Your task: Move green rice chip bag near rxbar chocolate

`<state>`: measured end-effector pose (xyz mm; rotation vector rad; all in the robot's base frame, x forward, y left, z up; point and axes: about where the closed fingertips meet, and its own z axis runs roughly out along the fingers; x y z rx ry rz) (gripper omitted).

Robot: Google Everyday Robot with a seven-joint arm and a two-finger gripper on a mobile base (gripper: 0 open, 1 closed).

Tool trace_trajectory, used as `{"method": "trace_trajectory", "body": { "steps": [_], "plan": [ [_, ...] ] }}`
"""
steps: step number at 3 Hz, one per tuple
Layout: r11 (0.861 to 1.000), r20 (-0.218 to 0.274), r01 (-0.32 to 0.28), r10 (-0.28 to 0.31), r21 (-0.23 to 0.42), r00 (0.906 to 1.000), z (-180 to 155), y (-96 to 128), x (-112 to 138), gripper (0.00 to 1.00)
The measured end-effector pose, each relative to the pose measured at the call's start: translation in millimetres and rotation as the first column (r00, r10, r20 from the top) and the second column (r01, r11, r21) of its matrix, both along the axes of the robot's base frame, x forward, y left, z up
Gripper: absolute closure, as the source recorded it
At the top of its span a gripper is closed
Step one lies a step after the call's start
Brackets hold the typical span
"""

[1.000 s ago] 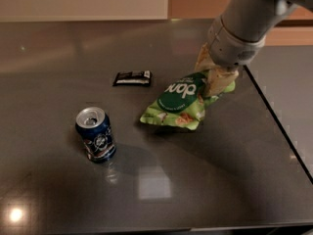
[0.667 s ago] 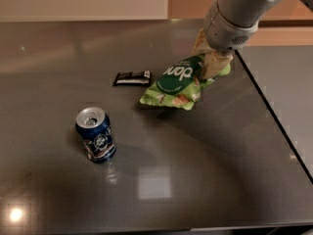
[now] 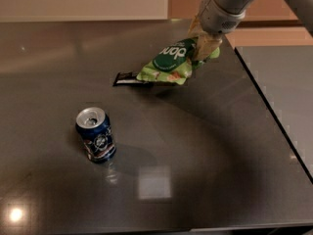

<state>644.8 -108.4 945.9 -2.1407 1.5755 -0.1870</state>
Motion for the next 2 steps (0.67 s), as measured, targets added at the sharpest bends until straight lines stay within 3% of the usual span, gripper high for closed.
{"method": "trace_trajectory", "body": {
  "steps": [1,2],
  "plan": [
    [0.999,-0.029,-0.017,0.018,0.046,0.9994,-14.8,3.8,21.7,0.64],
    [0.999,-0.029,-0.017,0.019,0.049,0.9994,-16.7,5.2,24.0,0.4]
  ]
}}
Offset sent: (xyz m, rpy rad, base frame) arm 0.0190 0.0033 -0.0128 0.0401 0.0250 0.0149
